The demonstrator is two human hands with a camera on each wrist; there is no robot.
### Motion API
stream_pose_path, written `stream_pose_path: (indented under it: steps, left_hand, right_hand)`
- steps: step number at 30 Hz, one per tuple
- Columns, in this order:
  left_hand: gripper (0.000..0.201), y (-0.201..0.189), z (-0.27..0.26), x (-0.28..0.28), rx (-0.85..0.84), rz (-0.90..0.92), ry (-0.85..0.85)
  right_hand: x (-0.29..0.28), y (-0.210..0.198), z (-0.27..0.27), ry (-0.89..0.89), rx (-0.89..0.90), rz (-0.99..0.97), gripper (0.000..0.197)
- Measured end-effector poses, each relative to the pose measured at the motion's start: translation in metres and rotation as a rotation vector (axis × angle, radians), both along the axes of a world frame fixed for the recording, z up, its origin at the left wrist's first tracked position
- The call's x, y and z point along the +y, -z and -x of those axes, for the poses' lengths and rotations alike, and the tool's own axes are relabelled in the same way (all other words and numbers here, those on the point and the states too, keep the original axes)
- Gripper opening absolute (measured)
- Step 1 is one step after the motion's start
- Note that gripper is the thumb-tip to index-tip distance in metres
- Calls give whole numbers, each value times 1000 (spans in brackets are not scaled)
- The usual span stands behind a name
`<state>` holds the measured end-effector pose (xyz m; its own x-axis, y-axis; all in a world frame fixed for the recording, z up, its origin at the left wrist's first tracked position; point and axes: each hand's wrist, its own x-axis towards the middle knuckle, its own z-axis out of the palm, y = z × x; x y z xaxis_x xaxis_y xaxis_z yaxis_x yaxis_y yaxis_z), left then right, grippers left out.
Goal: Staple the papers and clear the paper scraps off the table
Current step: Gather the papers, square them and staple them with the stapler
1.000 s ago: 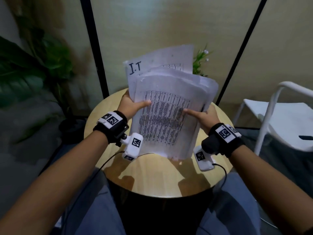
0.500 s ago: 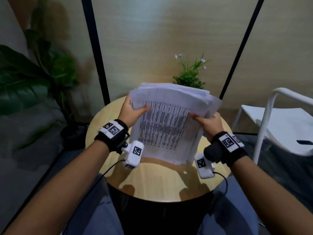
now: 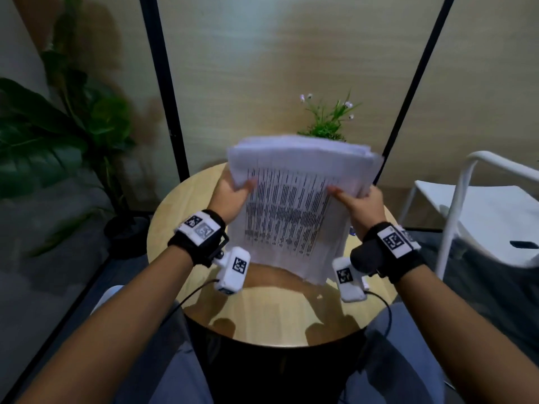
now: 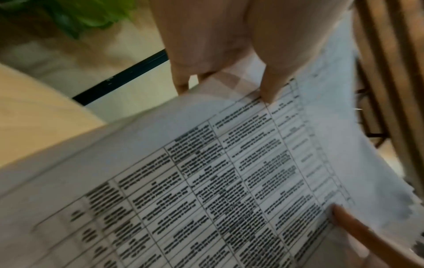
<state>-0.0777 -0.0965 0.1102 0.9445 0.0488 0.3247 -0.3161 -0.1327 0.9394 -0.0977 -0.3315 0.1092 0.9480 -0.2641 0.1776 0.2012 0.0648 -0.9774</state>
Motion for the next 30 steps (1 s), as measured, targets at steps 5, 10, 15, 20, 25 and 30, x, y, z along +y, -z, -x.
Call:
stream_pose_path:
  steps: [5, 10, 15, 20, 25, 30]
  left_hand:
    - [44, -7, 3, 3, -84, 43, -13]
    - [56, 14, 12, -2, -6, -10, 47]
    - [51, -4, 5, 13, -96, 65, 20]
    - [57, 27, 17, 10, 77, -25, 84]
    - [48, 1, 5, 5, -21, 111, -67]
    - [56, 20, 3, 13, 30, 51, -6]
  right_hand:
    - [-2, -12, 1, -18, -70, 4, 50]
    - [6, 10, 5, 28, 27, 43, 49]
    - [-12, -12, -2, 53, -79, -34, 45]
    - [-6, 16, 0, 19, -3, 85, 46]
    - [-2, -11, -6, 0, -118, -65, 43]
    - [1, 9, -8, -24, -1, 13, 36]
